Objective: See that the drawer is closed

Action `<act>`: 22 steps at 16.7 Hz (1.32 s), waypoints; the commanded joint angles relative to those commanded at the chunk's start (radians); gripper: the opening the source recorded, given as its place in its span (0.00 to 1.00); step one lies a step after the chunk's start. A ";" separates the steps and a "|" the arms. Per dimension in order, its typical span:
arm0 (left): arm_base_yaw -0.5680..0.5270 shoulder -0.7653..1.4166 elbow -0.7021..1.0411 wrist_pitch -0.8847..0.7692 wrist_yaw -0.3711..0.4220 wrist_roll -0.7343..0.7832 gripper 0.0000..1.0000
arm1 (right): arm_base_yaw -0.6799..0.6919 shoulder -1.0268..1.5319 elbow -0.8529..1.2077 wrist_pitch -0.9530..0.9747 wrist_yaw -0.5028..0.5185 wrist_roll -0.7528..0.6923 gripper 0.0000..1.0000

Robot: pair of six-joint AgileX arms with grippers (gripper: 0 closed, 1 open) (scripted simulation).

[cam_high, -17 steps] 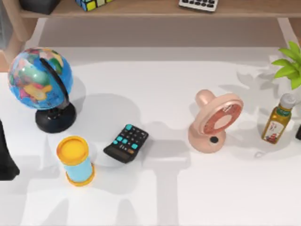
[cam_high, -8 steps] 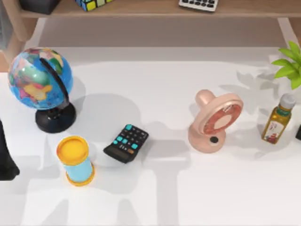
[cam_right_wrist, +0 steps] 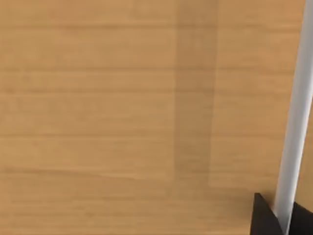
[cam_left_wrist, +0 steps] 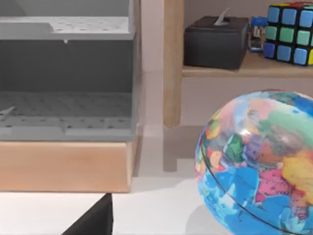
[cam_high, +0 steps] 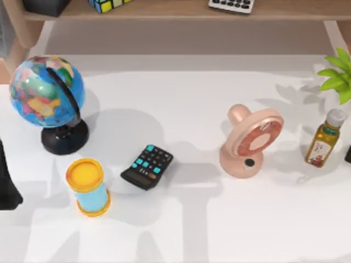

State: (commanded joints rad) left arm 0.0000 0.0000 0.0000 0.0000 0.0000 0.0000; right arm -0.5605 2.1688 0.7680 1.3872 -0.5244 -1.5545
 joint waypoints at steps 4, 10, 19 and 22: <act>0.000 0.000 0.000 0.000 0.000 0.000 1.00 | 0.046 0.054 0.160 -0.077 0.052 0.003 0.00; 0.000 0.000 0.000 0.000 0.000 0.000 1.00 | 0.061 0.076 0.204 -0.117 0.072 0.005 0.00; 0.000 0.000 0.000 0.000 0.000 0.000 1.00 | 0.120 0.194 0.472 -0.260 0.133 0.004 0.00; 0.000 0.000 0.000 0.000 0.000 0.000 1.00 | 0.125 0.204 0.487 -0.274 0.138 0.003 0.00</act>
State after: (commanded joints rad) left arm 0.0000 0.0000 0.0000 0.0000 0.0000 0.0000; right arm -0.4356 2.3726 1.2552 1.1134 -0.3865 -1.5510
